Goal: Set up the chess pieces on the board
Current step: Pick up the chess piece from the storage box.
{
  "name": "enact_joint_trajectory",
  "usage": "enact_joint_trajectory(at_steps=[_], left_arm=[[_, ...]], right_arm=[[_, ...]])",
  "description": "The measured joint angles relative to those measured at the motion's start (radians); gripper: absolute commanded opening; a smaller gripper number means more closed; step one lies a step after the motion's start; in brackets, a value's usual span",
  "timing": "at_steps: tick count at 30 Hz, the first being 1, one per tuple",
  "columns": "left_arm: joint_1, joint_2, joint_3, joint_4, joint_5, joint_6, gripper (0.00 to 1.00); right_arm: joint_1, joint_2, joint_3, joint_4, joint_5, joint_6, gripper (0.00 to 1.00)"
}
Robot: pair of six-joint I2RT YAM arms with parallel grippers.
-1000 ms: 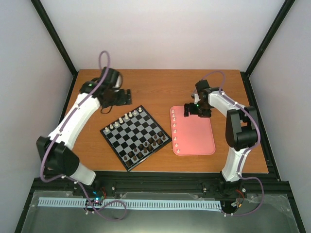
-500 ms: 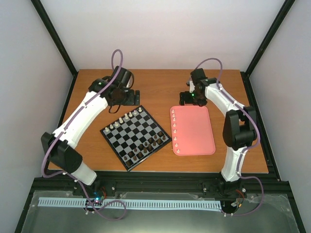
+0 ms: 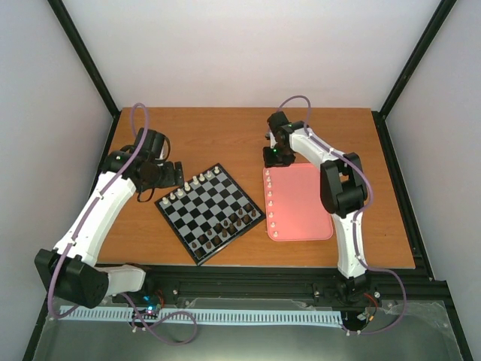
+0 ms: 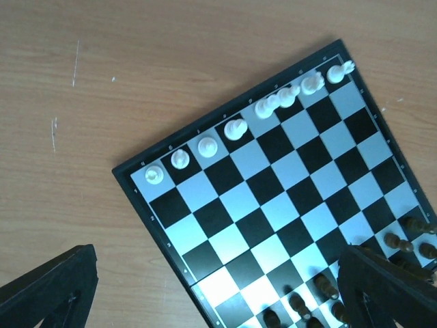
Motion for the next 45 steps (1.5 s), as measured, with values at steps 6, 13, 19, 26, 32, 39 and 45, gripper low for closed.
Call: enact_joint_trajectory(at_steps=[6,13,19,26,32,39,45], left_arm=[[0.010,-0.005,-0.048,0.001,0.010,0.000,0.98],[0.011,-0.005,-0.061,0.002,0.013,0.002,0.99],[0.011,-0.003,-0.061,0.003,0.016,0.004,0.99],[0.011,-0.001,-0.061,0.003,0.019,0.008,0.99],[0.011,-0.001,-0.068,0.005,0.022,0.009,0.99],[0.011,-0.001,-0.093,0.007,0.031,0.009,0.99],[0.011,-0.001,-0.099,0.009,0.034,0.011,0.99]], right_arm=[[0.014,0.027,0.030,-0.016,0.000,0.006,0.40],[0.021,0.050,0.032,-0.026,0.000,0.008,0.35],[0.030,0.074,0.036,-0.029,0.004,0.014,0.29],[0.031,0.075,0.059,-0.031,0.012,0.014,0.19],[0.031,0.076,0.064,-0.041,0.012,0.013,0.16],[0.032,0.076,0.063,-0.050,0.018,0.012,0.19],[0.034,0.076,0.063,-0.051,0.021,0.010,0.08]])
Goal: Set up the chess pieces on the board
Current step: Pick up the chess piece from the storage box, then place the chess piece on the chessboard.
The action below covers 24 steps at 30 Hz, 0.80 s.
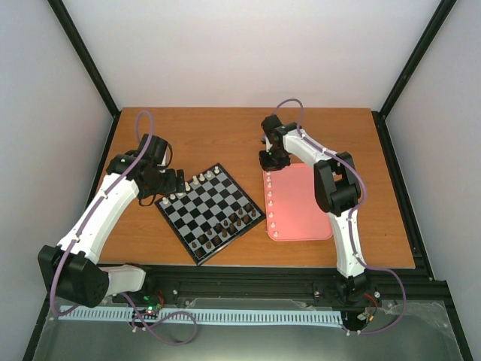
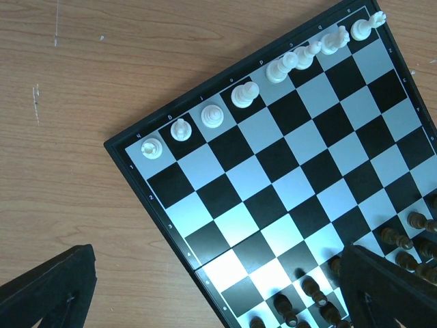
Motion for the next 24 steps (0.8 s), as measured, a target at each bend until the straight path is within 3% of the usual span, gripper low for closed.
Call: enact_joint_trajectory(at_steps=[3,14,24], left_arm=[[0.000,0.000,0.000,0.000,0.000,0.000,0.99],[0.000,-0.003,-0.006,0.000,0.003,0.008,1.00],[0.035,-0.019,-0.038,0.002,0.013,0.010,1.00]], right_arm=[[0.003,0.000,0.000,0.000,0.002,0.000,0.03],[0.025,-0.031,0.009,-0.012,0.019,0.004,0.03],[0.182,-0.044,0.233,-0.064,0.036,0.019,0.03]])
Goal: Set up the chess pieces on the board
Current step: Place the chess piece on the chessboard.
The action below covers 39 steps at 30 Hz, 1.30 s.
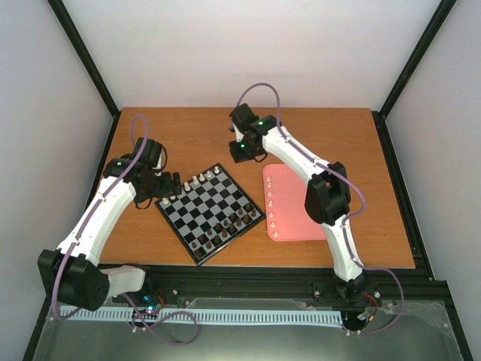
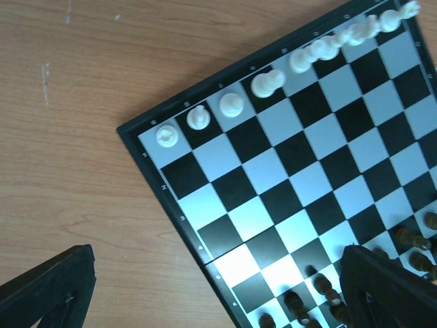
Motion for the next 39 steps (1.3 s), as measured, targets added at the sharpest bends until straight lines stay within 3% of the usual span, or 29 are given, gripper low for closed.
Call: enact_joint_trajectory(at_steps=[7,12,39], left_arm=[[0.116,-0.043,-0.076,-0.001,0.043,0.008,1.00],[0.162,-0.061,-0.082,-0.002,0.063,0.018,1.00],[0.167,-0.045,-0.082,0.002,0.109,0.032,1.00]], right_arm=[[0.113,0.092,0.120,-0.006,0.004,0.003,0.03],[0.128,0.176,0.172,-0.013,-0.001,0.003,0.03],[0.124,0.320,0.304,-0.067,-0.027,0.003,0.07]])
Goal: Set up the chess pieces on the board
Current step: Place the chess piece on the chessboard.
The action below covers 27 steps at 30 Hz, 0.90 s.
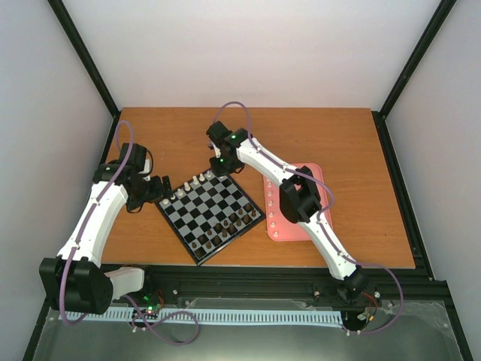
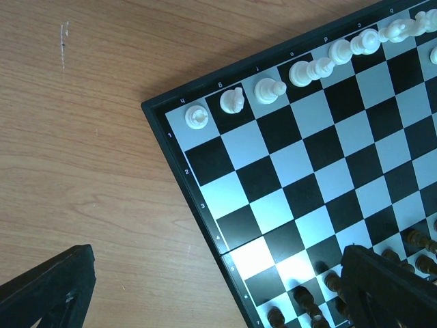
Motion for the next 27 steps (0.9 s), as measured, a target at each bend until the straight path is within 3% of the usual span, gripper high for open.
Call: enact_joint_trajectory(at_steps=[13,27], left_arm=[[0.000,0.008,0.000,0.001,0.009,0.001,1.00],[0.000,0.009,0.000,0.005,0.013,0.001,1.00]], right_arm=[[0.000,0.018,0.024,-0.024,0.006,-0.003,0.21],[0.000,-0.004,-0.006,-0.032,0.000,-0.044,0.51]])
